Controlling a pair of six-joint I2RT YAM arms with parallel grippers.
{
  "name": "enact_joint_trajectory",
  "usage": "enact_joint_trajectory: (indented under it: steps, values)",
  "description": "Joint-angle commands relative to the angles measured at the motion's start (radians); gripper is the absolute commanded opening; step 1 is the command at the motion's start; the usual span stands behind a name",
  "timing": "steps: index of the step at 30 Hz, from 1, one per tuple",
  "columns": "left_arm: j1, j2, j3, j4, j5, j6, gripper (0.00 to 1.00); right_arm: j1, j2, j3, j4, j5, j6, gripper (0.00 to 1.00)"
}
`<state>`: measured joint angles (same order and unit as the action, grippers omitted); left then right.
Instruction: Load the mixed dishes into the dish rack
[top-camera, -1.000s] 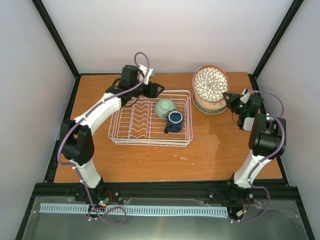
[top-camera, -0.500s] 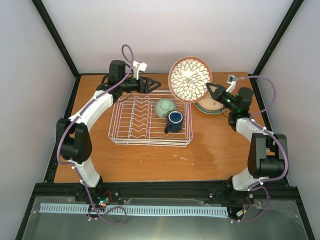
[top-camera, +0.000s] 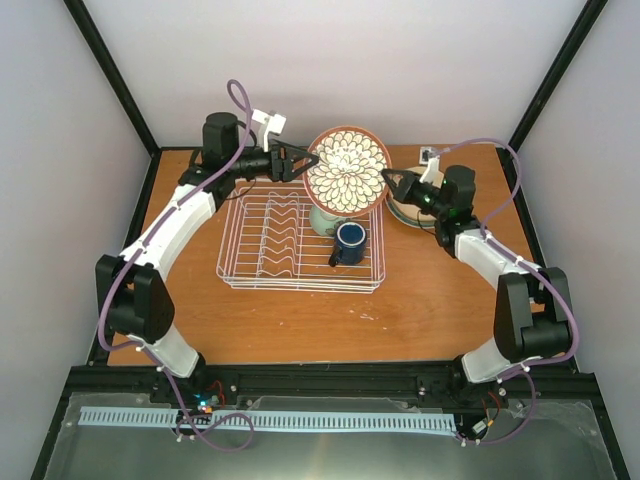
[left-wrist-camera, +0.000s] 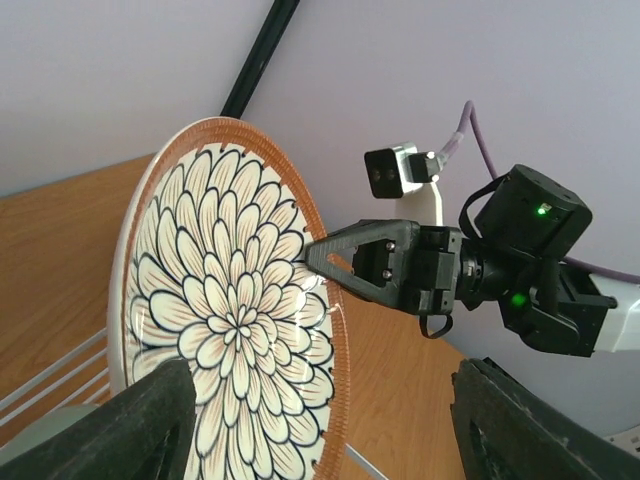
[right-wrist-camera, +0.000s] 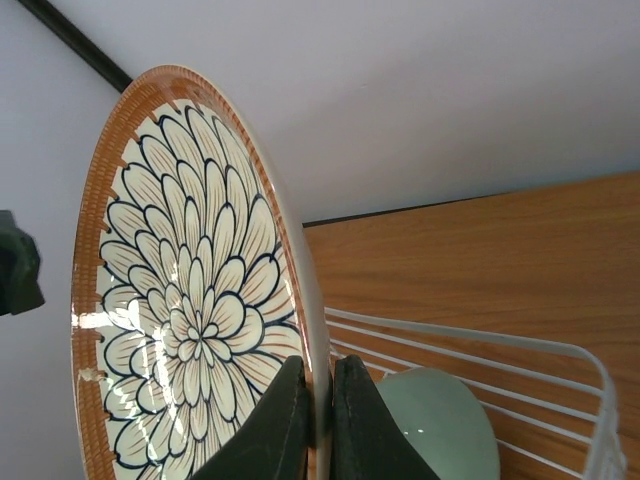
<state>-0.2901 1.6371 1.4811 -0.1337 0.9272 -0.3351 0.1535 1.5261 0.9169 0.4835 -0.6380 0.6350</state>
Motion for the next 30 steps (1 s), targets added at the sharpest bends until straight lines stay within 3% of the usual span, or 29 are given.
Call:
enact_joint_trajectory:
  steps: [1,30]
  values:
    - [-0.004,-0.002,-0.016,0.029,0.017,-0.02,0.71,0.036,-0.053,0.077,0.111,-0.002,-0.006,0.03]
    - [-0.004,-0.024,-0.007,-0.139,-0.22,0.118,0.69,0.043,-0.133,0.11,0.02,0.016,-0.071,0.03]
